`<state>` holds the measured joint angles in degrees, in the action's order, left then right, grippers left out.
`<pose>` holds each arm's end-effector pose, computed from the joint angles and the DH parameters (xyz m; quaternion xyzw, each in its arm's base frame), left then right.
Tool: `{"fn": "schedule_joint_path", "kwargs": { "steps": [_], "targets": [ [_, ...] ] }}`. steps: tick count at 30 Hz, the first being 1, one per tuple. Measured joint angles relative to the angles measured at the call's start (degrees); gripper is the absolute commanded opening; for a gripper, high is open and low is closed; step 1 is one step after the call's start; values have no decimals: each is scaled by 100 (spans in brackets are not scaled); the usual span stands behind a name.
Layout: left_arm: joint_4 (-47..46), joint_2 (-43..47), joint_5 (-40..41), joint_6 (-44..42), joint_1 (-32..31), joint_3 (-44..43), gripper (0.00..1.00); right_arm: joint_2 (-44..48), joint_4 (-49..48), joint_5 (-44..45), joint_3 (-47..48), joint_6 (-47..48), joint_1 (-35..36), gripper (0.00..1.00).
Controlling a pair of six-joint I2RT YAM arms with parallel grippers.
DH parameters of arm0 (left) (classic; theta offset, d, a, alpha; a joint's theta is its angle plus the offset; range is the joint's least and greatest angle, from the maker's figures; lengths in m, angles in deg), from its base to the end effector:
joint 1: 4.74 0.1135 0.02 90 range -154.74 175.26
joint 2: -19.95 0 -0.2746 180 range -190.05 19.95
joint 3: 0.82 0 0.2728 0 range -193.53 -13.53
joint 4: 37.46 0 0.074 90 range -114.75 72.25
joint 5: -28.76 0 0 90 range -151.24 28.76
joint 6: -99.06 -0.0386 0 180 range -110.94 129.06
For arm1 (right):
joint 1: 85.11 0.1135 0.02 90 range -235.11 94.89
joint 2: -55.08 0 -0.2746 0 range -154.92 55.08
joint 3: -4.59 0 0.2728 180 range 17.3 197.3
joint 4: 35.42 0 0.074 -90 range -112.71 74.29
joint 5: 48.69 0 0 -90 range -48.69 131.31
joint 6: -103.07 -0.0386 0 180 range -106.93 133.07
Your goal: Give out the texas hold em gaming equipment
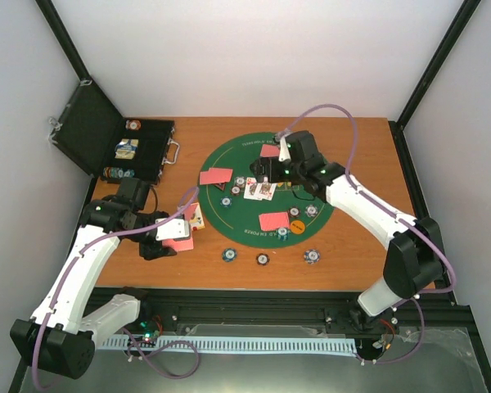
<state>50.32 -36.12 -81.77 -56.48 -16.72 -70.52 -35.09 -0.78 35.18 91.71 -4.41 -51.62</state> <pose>0.1556 -0.0469 0.2997 0.6293 0.7446 -0.0964 0.2006 0.3164 0.2143 0.3049 -0.1482 0.8843 0.2327 0.3767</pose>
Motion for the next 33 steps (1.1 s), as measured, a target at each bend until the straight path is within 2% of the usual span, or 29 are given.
{"fn": "schedule_joint_path", "kwargs": {
  "steps": [4,12,23,27,33],
  "targets": [
    [0,0,-4,22,0,-17,28,114,-664,-1193,-774,-1071,-184,100],
    [4,-72,-46,83,0,-94,28,116,-1517,-2452,-1655,-2616,656,94],
    [4,-114,-48,87,0,-94,28,-142,-2632,-2785,-1740,-3755,1845,81],
    [4,-114,-48,87,-2,-94,28,-269,-3012,-2837,-1740,-4035,2035,77],
    [4,-120,-50,85,0,-94,28,-461,-3604,-2959,-1735,-4339,2210,77]
  ]
}}
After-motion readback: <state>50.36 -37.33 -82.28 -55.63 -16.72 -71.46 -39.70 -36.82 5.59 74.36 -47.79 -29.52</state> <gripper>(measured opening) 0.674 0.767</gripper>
